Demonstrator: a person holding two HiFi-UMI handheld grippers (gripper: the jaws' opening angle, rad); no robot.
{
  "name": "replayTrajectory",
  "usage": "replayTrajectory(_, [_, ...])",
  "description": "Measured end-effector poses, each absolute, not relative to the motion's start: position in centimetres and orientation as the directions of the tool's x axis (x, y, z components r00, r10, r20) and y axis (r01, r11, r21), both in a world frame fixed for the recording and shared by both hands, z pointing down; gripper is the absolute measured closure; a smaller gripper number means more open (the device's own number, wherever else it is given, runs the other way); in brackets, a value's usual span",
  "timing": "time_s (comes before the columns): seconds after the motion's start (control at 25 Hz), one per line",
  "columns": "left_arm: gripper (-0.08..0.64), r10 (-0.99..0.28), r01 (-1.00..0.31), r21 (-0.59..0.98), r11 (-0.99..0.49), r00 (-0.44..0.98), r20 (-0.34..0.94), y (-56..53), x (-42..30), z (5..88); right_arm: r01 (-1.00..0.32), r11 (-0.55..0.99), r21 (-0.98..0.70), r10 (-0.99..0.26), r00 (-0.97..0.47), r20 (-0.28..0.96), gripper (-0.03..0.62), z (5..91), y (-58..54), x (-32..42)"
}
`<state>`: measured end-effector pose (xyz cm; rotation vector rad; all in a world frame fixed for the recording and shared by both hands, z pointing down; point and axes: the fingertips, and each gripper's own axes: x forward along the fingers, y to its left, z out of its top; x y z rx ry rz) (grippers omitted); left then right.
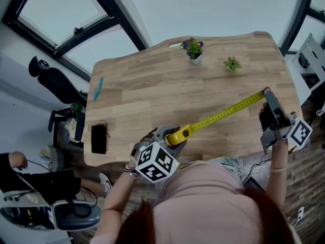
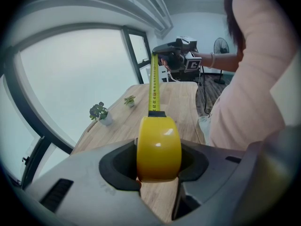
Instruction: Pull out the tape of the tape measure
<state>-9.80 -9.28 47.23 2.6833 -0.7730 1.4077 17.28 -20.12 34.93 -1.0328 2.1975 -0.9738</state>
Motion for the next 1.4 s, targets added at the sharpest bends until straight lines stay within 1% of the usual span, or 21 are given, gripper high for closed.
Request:
replayTrajectory(0.44, [0.393, -0.411, -0.401, -0.224, -0.888, 0.476, 0.778, -8.8, -9.3, 47.1, -0.416, 0.458, -0.786, -0.802, -0.575, -0.162, 0.535, 34.7, -20.1, 16.6])
replayTrajectory(0.84, [0.393, -0.413, -0.402, -0.227, -0.887, 0.475, 0.777, -8.9, -9.4, 46.8, -0.389, 0.455, -0.801, -0.808, -0.558, -0.188, 0.535, 34.5, -21.1, 15.8])
replayTrajectory(1.4, [0.392, -0.426, -0.397, -0.244, -0.885, 0.478, 0.768, -9.3, -8.8, 46.8, -0.337, 0.403, -0.851, -0.836, -0.514, -0.193, 0.535, 36.2, -21.5, 15.1])
